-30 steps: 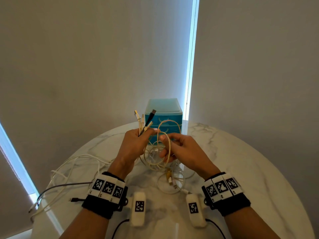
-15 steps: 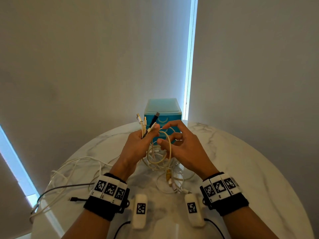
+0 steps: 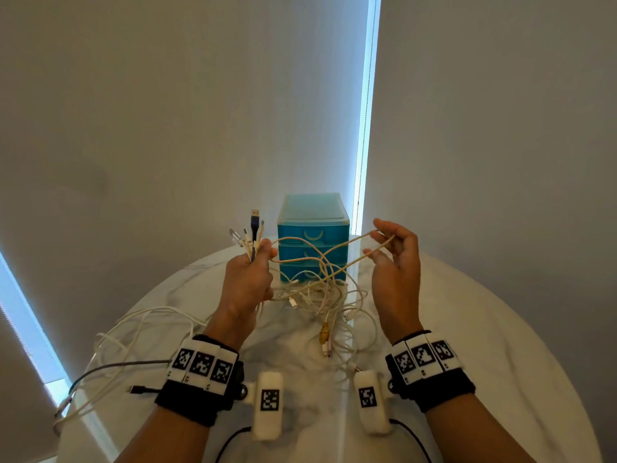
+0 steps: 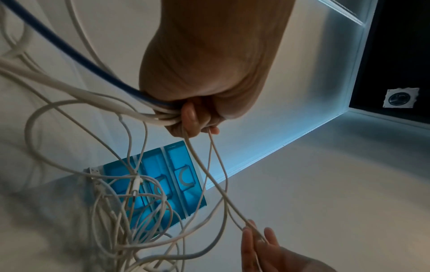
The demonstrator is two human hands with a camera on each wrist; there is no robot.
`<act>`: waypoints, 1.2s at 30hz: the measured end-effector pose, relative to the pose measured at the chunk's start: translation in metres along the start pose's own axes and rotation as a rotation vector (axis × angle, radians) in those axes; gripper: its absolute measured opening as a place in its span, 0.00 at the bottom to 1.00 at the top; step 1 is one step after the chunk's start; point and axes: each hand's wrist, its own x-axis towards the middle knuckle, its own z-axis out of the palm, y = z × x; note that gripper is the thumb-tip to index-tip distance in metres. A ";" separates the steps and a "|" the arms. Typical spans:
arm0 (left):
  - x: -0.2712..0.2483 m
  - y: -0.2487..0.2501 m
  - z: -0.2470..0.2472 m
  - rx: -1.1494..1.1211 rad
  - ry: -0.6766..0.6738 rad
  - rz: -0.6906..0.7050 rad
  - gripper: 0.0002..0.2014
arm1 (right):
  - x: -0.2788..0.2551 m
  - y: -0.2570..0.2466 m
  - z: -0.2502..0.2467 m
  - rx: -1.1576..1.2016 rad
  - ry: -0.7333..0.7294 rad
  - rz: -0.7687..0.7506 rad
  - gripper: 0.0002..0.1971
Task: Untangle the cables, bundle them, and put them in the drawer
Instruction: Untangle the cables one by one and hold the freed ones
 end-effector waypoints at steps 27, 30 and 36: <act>0.011 -0.012 -0.009 0.141 -0.021 -0.056 0.10 | 0.020 -0.025 -0.031 0.000 -0.658 0.728 0.33; 0.012 -0.013 -0.008 0.132 0.019 -0.048 0.10 | 0.014 -0.023 -0.028 -0.130 -0.823 0.643 0.29; -0.012 0.010 -0.005 0.116 -0.128 0.218 0.11 | 0.015 -0.017 -0.018 0.244 -0.655 0.453 0.23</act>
